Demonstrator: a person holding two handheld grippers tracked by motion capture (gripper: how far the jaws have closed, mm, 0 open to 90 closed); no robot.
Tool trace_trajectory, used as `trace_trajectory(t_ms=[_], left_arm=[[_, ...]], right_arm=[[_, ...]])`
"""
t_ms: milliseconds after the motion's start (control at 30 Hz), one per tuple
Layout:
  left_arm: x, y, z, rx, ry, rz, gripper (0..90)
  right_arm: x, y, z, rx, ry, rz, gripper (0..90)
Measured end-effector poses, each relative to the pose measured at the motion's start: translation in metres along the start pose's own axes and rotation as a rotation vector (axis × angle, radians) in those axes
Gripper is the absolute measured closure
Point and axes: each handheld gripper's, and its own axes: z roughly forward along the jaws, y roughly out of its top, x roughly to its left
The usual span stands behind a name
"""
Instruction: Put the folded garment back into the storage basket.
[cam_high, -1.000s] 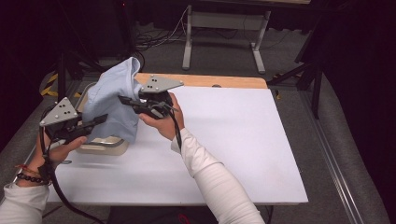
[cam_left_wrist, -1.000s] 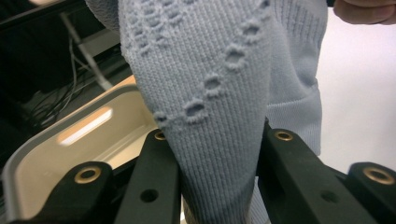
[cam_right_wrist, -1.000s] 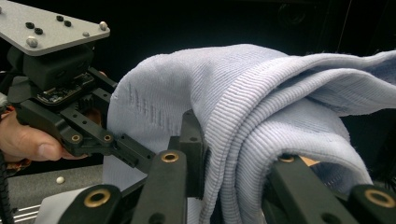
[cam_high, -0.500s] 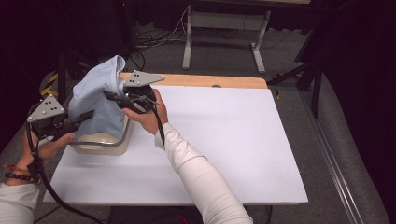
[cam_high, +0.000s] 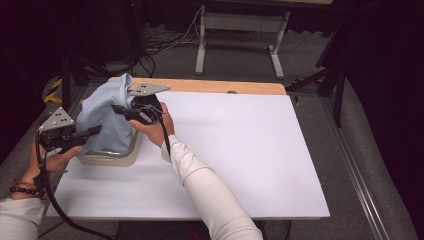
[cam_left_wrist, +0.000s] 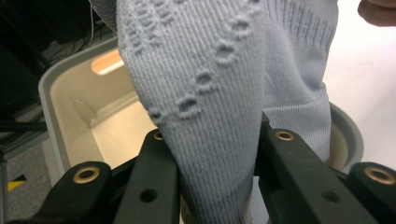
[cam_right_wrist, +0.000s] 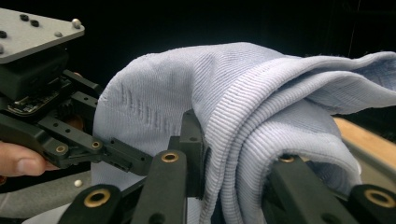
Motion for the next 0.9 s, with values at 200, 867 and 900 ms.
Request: trace_trajectory(t_ms=[200,867,900], left_arm=[[0.003,-0.004,0.007,0.034,0.006,-0.013,73.5],[0.007,-0.012,0.028,0.135,0.073,-0.033,63.6],[0.008,-0.013,0.029,0.135,0.071,-0.043,60.6]], right_arm=[[-0.01,-0.012,0.009,0.026,0.002,0.06,76.2],[-0.033,-0.037,0.038,0.183,-0.063,0.1,76.2],[-0.034,-0.037,0.039,0.186,-0.065,0.099,76.1]])
